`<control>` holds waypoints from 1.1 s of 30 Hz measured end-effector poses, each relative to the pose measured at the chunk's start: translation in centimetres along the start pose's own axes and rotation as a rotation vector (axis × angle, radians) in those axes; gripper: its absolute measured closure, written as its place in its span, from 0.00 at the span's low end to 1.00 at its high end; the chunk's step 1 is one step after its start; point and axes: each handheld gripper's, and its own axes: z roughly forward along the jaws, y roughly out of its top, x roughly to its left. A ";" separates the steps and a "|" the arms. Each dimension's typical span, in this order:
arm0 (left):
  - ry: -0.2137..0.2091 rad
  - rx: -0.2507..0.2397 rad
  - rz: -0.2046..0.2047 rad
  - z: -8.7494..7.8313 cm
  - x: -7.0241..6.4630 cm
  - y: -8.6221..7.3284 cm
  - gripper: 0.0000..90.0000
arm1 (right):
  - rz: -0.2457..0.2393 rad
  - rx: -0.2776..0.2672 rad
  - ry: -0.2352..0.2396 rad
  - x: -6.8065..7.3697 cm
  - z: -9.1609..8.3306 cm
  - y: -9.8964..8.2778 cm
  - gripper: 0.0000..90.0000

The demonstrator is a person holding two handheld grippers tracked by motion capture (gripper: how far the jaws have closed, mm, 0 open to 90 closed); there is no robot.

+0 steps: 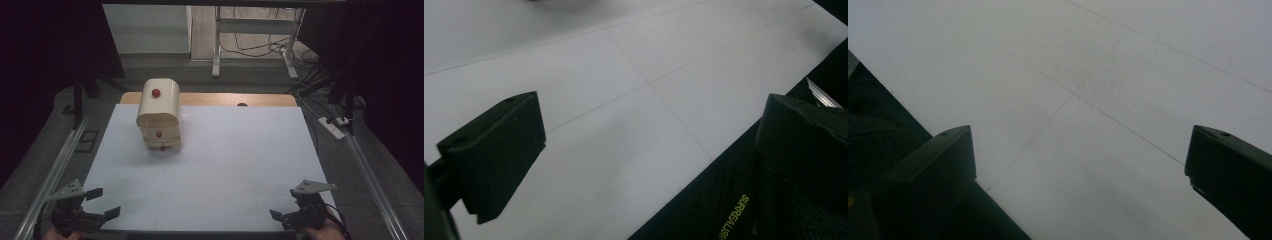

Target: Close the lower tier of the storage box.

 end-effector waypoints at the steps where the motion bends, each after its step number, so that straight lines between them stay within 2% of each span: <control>1: 0.001 0.000 -0.001 -0.1 0.0 -0.1 0.00 | 0.000 0.000 0.000 0.0 0.0 0.0 0.00; 19: 0.016 -0.043 -0.025 -1.7 0.3 -1.3 0.00 | 0.001 0.000 0.000 0.0 0.0 0.0 0.00; 26: 0.031 -0.037 -0.033 -2.1 0.3 -1.7 0.00 | 0.003 0.000 0.001 0.0 0.0 0.0 0.00; 30: 0.057 -0.027 -0.020 -2.2 0.0 -1.8 0.00 | 0.006 0.001 0.001 0.0 0.0 0.0 0.00; 33: 0.062 -0.025 -0.010 -2.3 -0.1 -1.9 0.00 | 0.005 0.000 0.001 0.0 0.0 0.0 0.00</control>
